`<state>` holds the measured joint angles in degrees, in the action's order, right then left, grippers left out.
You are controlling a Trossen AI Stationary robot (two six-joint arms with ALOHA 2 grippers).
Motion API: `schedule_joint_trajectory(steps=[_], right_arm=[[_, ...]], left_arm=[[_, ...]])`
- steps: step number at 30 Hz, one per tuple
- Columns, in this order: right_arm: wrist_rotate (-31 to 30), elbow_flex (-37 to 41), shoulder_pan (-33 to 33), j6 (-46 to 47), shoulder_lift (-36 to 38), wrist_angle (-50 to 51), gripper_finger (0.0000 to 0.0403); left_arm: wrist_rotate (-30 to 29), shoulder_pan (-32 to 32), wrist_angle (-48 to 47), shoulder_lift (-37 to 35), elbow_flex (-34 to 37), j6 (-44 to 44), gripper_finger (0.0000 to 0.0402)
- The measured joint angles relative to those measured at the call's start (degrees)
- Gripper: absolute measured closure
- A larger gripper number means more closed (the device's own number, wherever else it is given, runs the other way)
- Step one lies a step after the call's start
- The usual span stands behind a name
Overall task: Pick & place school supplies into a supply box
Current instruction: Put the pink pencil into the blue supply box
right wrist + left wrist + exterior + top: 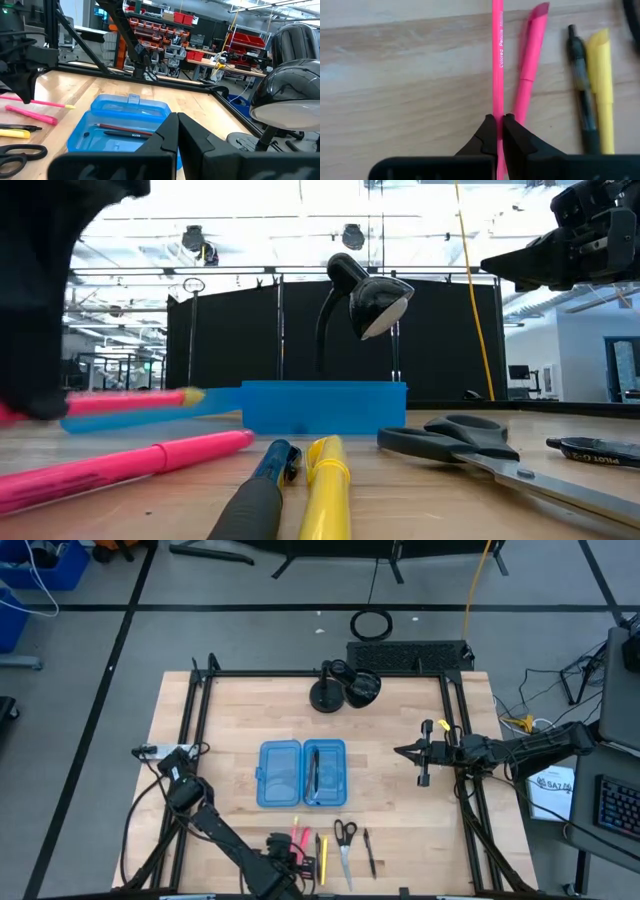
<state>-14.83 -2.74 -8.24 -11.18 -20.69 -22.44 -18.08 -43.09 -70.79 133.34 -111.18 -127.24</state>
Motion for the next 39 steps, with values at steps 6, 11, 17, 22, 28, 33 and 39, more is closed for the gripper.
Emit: schedule_joint_trajectory(steps=[6,11,17,22,28,33,39], right_arm=[[0.0,0.0,0.0,0.0,0.0,0.0,0.0403],[0.0,0.0,0.0,0.0,0.0,0.0,0.0403],[0.0,0.0,0.0,0.0,0.0,-1.4,0.0403],[0.0,0.0,0.0,-0.2,0.0,-1.6,0.0403],[0.1,0.0,0.0,-0.2,0.0,-2.6,0.0403],[0.1,0.0,0.0,-0.4,0.0,-2.0,0.0403],[0.0,0.0,0.0,-0.8,0.0,-0.7,0.0403]], left_arm=[[-4.3,0.0,-2.4,-0.1,-4.4,2.7,0.0391],[-14.5,0.6,-6.5,-0.1,-9.7,4.9,0.0392],[-13.7,6.1,-11.0,-0.2,-14.7,9.8,0.0392],[-9.8,14.4,-17.6,-0.2,-18.9,20.9,0.0392],[-11.9,24.0,-19.1,-0.3,-21.1,30.2,0.0388],[-9.8,29.6,-19.3,-0.3,-18.8,31.7,0.0392],[-3.5,31.9,-19.2,-0.3,-15.8,32.2,0.0392]])
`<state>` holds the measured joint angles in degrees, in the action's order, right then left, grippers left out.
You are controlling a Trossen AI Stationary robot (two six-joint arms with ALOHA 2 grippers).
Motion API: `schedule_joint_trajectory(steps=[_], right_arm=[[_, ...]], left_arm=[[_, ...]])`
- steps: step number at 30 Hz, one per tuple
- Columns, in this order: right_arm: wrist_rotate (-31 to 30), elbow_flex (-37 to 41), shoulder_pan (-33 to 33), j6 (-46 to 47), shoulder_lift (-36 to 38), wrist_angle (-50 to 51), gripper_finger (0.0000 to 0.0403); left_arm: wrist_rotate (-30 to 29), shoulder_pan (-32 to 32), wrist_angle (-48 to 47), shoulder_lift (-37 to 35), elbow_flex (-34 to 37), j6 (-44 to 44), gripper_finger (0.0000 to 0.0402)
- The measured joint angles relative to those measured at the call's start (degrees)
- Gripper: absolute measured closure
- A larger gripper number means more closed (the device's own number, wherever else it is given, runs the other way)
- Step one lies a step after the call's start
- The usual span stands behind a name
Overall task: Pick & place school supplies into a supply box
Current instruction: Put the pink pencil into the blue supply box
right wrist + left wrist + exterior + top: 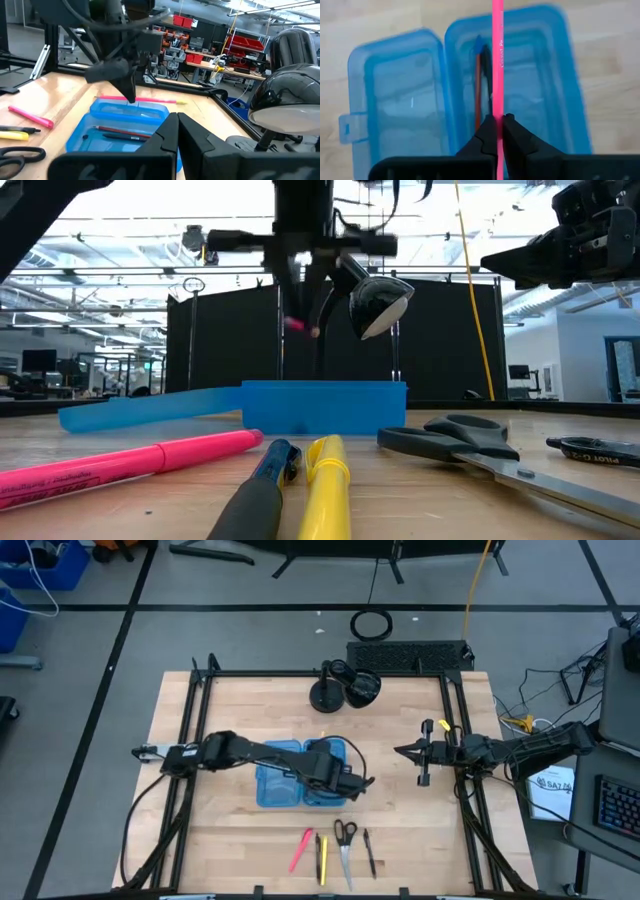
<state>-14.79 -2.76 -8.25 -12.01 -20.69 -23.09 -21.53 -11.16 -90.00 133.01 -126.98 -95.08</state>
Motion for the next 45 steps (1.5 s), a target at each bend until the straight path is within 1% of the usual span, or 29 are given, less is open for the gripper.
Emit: schedule_joint_trajectory(steps=[2,9,15,20,24,33,39,41,45], right_arm=[[0.0,0.0,0.0,-0.2,0.0,0.2,0.0403],[0.0,0.0,0.0,-0.1,0.0,0.2,0.0403],[-0.1,0.0,0.0,-0.7,0.0,-0.4,0.0403],[-0.1,0.0,0.0,-0.7,0.0,-0.7,0.0403],[-0.1,0.0,0.0,-0.7,0.0,-0.8,0.0403],[-0.1,0.0,0.0,-0.7,0.0,-1.1,0.0403],[-0.1,0.0,0.0,-0.7,0.0,-1.1,0.0403],[-0.1,0.0,0.0,-0.7,0.0,-1.1,0.0403],[-0.1,0.0,0.0,-0.7,0.0,-1.1,0.0403]], left_arm=[[1.6,0.5,0.0,0.0,1.3,0.0,0.0392],[3.5,2.4,0.6,0.0,4.5,0.1,0.0392],[3.8,2.9,4.2,0.0,7.7,1.4,0.0392],[6.8,3.0,5.4,0.0,10.5,1.6,0.0391],[8.1,3.0,6.6,0.0,12.7,1.4,0.0392],[8.8,3.4,9.1,0.0,15.5,1.5,0.0386],[9.5,3.7,10.9,0.0,16.9,2.4,0.0393],[9.5,3.7,11.1,0.0,16.9,2.4,0.0387],[9.8,3.7,11.0,0.0,16.9,2.7,0.0352]])
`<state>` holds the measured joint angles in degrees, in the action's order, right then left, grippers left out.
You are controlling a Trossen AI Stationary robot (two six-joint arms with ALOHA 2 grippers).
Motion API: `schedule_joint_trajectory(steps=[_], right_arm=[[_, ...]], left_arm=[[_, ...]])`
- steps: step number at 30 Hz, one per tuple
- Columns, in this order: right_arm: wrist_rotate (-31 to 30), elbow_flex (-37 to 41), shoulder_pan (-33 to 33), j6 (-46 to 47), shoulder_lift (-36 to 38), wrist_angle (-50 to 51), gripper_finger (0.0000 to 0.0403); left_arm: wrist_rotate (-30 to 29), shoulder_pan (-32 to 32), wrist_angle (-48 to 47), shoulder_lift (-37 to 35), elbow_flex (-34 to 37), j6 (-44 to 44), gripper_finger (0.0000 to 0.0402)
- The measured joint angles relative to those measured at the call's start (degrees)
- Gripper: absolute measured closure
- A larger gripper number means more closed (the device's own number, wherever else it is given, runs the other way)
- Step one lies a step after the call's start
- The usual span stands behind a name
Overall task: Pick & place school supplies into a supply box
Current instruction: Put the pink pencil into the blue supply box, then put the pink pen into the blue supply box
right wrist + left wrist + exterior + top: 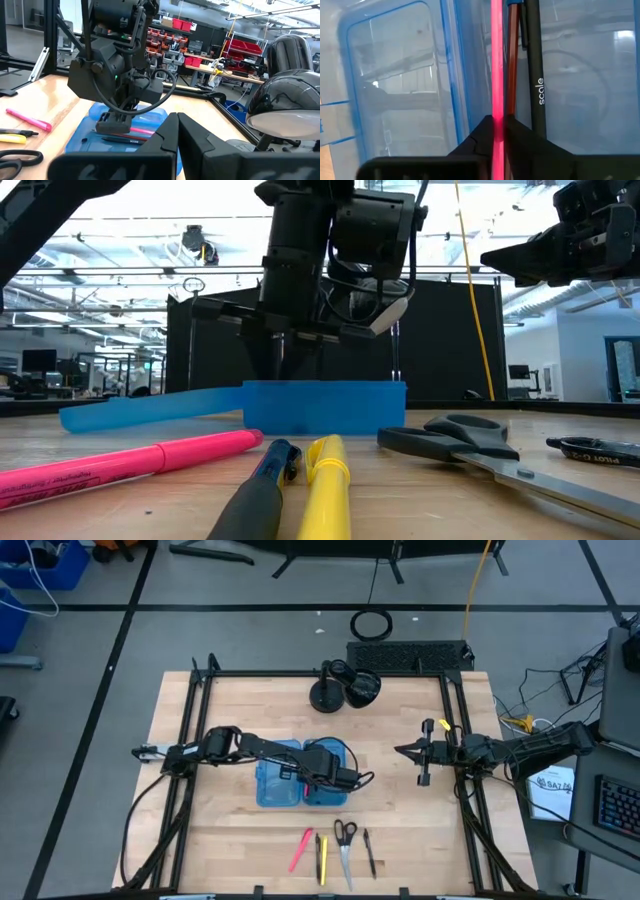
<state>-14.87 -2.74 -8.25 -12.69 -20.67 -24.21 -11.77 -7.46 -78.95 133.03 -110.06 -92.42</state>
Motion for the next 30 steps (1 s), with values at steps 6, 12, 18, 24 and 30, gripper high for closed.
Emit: schedule_joint_trajectory(steps=[6,12,18,24,30], right_arm=[[0.0,0.0,0.0,0.0,0.0,0.0,0.0403],[0.0,0.0,0.0,0.0,0.0,0.0,0.0403],[0.0,0.0,0.0,0.0,0.0,0.0,0.0403],[0.0,0.0,0.0,0.0,0.0,0.2,0.0403],[0.0,0.0,0.0,0.0,0.0,0.9,0.0403]], left_arm=[[1.9,0.0,0.0,0.0,0.0,0.7,0.0319],[2.3,0.1,-1.2,-0.8,0.0,3.9,0.0315],[-4.5,-1.2,-1.9,-5.3,-1.4,3.8,0.0315],[-16.3,-6.2,-1.4,-12.6,-2.9,7.2,0.0314],[-27.0,-20.7,1.8,-19.2,-3.0,3.6,0.0314]])
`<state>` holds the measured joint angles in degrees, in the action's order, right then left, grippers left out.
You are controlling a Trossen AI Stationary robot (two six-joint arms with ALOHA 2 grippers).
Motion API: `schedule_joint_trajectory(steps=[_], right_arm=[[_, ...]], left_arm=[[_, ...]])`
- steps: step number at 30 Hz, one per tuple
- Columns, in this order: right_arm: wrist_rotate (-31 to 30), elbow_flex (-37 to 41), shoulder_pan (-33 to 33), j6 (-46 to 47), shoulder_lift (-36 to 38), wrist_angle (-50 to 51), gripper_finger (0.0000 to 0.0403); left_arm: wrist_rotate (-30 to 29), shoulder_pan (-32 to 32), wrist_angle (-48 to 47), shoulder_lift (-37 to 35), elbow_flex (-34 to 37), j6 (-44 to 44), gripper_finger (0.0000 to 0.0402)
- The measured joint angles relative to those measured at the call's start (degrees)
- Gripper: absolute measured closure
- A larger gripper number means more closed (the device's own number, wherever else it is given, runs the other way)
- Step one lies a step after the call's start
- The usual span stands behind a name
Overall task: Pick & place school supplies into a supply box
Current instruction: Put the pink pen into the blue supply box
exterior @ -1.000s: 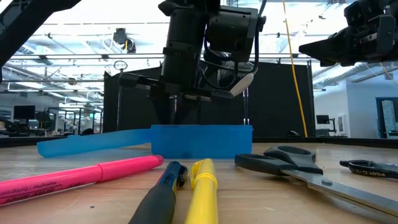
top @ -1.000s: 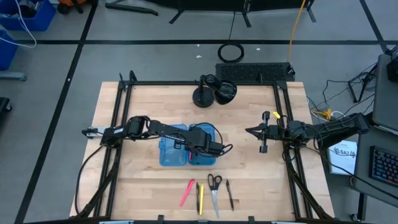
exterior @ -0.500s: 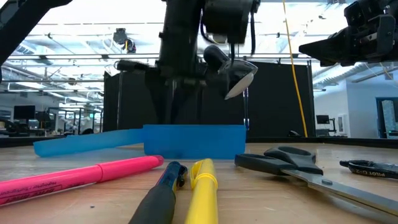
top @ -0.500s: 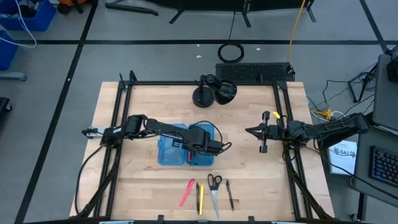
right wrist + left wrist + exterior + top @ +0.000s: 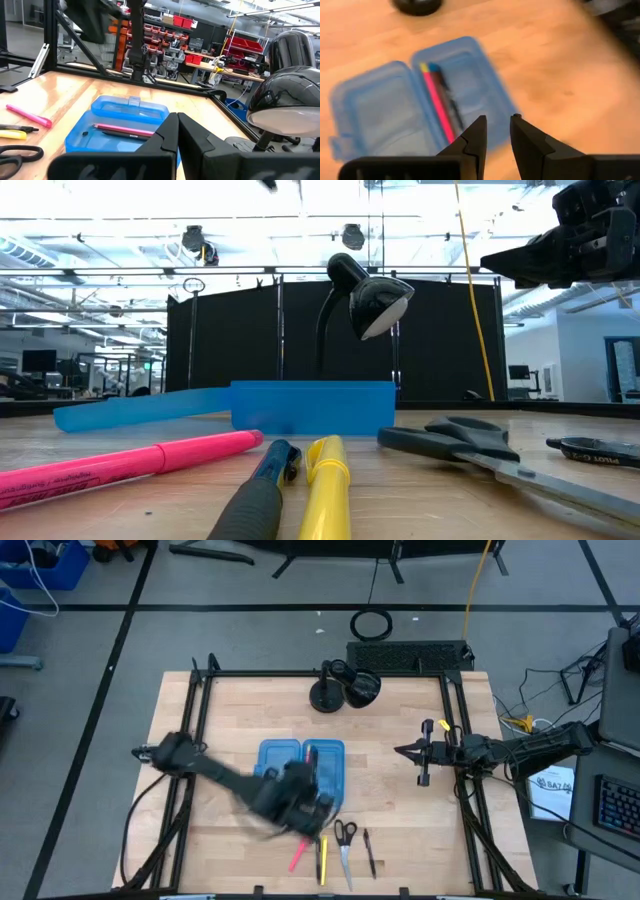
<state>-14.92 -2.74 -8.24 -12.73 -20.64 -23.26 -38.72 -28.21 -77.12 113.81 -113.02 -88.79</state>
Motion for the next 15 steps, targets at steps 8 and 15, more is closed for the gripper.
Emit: schedule_joint_trajectory(steps=[8,15], right_arm=[[0.0,0.0,0.0,0.4,0.0,0.4,0.0403],[0.0,0.0,0.0,1.5,0.0,-0.4,0.0403]], left_arm=[[-3.4,-15.7,4.2,1.8,0.3,-16.7,0.0314],[6.3,-18.9,7.7,10.0,0.4,-18.9,0.0314]])
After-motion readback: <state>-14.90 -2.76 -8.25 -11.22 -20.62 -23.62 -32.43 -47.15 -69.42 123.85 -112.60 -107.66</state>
